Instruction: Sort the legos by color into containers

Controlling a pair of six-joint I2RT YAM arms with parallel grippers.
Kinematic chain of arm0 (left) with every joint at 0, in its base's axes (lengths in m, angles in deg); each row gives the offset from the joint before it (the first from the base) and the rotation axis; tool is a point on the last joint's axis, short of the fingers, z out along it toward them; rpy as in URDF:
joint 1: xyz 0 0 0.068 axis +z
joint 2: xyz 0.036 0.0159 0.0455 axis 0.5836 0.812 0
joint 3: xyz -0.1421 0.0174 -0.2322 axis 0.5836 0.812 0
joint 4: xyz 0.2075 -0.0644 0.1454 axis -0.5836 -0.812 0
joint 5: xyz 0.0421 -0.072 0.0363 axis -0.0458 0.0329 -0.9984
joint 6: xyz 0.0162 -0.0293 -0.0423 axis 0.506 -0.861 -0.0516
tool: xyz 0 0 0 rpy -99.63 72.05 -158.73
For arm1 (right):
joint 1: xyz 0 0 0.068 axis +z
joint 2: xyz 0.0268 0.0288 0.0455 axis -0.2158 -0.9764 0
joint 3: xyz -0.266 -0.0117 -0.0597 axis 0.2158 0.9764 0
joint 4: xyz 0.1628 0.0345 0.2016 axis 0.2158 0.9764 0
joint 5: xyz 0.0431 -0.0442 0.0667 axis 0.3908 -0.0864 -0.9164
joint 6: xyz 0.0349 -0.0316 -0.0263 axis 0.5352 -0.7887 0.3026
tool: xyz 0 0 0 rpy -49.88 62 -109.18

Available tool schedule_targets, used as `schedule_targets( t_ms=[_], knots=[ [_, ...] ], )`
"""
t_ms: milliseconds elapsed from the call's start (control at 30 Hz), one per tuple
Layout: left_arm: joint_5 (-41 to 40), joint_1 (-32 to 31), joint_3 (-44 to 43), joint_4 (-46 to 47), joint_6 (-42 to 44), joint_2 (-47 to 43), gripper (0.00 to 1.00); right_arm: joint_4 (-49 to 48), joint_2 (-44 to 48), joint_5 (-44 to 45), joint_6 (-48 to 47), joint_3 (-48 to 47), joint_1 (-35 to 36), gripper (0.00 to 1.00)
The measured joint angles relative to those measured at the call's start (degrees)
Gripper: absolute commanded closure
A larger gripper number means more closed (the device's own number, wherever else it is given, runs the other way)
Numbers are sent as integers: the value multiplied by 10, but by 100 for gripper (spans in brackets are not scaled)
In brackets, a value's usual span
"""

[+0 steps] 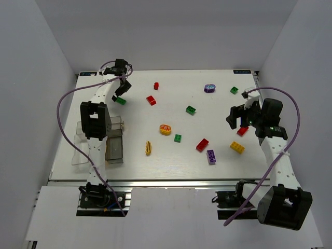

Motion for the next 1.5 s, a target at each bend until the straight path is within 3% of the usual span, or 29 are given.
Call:
schedule_targets(
  t_ms=[300, 667, 1033, 1267, 1333, 1500],
  knots=[
    [-2, 0, -1, -23, -10, 4, 17, -6, 12, 15, 0, 0, 8, 11],
    [6, 0, -23, -16, -7, 72, 20, -6, 12, 19, 0, 0, 9, 11],
    [7, 4, -26, -12, -1, 82, 29, -8, 16, 22, 0, 0, 9, 11],
    [9, 12, -27, -12, -1, 82, 30, -8, 23, 24, 0, 0, 9, 11],
    [11, 15, -27, -12, -2, 82, 35, -8, 23, 24, 0, 0, 9, 11],
    [14, 24, -26, -11, -3, 82, 58, -9, 24, 27, 0, 0, 9, 11]
  ],
)
